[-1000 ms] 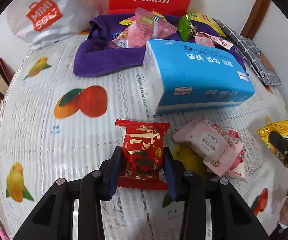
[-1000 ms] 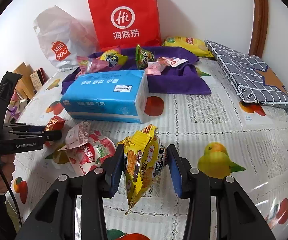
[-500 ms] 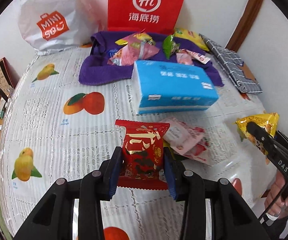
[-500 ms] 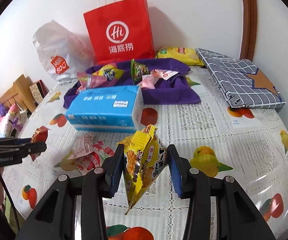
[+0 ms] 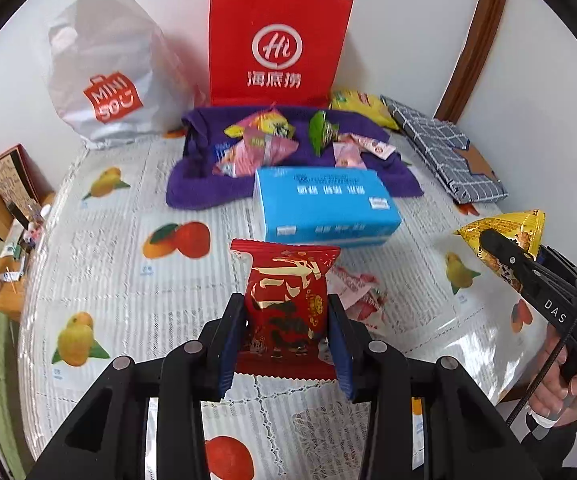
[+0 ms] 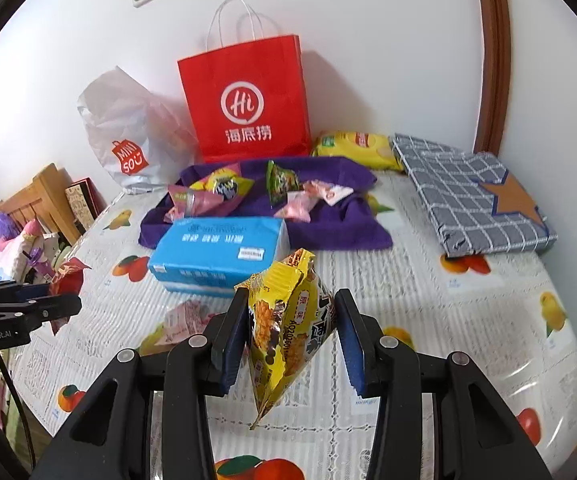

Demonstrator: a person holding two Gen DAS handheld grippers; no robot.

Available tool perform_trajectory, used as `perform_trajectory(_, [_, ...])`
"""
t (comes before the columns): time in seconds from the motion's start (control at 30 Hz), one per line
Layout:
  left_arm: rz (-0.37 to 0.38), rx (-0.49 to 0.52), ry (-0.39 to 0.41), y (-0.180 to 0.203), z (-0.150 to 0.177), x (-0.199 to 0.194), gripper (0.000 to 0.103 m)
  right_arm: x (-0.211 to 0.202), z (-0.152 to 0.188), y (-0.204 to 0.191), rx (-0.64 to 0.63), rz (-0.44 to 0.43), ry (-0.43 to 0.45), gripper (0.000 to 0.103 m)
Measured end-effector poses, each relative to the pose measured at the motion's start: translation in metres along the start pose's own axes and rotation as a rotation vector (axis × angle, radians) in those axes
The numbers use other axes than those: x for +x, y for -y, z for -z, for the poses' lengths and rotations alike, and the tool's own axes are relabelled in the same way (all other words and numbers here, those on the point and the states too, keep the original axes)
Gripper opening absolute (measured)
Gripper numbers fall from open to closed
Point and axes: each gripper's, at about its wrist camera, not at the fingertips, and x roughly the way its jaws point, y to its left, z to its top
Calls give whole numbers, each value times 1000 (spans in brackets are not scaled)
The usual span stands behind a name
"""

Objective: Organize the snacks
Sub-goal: 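Carry the red candy bag with the left tool while the right tool carries the yellow bag to the towel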

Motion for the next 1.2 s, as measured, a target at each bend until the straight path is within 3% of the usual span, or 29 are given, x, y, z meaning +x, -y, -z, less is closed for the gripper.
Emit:
perform_trajectory(0.5, [-42,0,65,-12,-26,-31,38,-9,-29,4,-18,15,33,43])
perform_trajectory(0.67, [-55,7,68,-17,-31,-32,38,-9,-32,14,-7,-2,25,42])
perform_trajectory(1.2, [-118,-30,43,-48,-34,-36,38,-41,-49,38,-10,70,46,42])
